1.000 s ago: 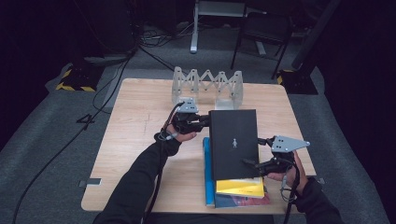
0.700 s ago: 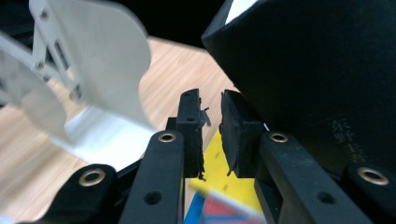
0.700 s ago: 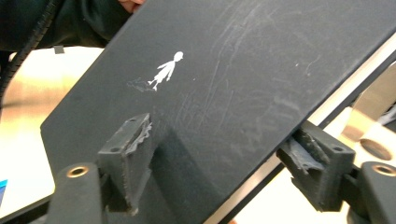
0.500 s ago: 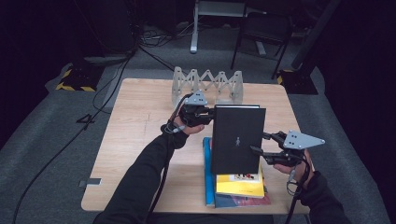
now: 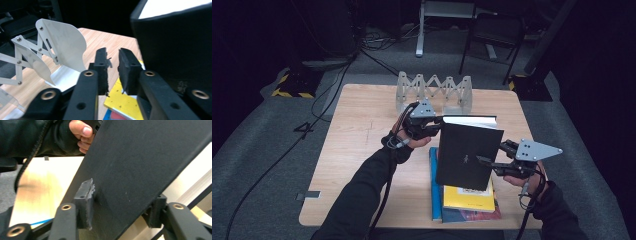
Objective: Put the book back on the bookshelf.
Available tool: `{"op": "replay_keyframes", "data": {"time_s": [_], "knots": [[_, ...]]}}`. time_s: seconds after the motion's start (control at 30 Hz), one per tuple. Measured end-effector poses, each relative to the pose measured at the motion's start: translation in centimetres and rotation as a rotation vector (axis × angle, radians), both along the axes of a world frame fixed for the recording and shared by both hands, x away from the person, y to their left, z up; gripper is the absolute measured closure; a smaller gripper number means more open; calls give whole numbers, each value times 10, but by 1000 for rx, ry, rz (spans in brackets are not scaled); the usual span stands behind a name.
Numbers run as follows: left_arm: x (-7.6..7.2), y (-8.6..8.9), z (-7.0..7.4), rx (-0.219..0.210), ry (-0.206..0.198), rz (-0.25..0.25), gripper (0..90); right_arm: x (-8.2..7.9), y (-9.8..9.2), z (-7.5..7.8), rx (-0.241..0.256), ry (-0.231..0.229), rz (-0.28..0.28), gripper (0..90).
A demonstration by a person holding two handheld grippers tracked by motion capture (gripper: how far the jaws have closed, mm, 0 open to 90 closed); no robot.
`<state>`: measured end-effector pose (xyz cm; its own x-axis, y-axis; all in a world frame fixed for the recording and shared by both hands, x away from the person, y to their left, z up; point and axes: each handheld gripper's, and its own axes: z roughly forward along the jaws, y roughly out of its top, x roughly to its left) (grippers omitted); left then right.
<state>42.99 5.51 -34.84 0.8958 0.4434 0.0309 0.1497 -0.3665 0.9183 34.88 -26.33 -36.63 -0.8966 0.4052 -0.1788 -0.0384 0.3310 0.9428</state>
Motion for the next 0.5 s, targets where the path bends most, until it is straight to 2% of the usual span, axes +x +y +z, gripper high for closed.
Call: {"op": "replay_keyframes", "data": {"time_s": [0.1, 0.13, 0.17, 0.27, 0.5], "knots": [[-7, 3, 0, -5, -13, 8, 666, -6, -1, -2, 15, 19, 61, 597], [-10, 3, 0, 5, -25, 21, 666, -6, -1, -2, 15, 19, 61, 597], [-14, 4, -1, 33, -47, 39, 643, -7, -1, -1, 10, 18, 65, 604], [-26, 9, -7, 82, -70, 67, 552, -12, -1, -1, 6, 19, 68, 616], [-53, 30, -34, 176, -49, 54, 445, -20, -1, -3, 8, 14, 76, 641]]}}
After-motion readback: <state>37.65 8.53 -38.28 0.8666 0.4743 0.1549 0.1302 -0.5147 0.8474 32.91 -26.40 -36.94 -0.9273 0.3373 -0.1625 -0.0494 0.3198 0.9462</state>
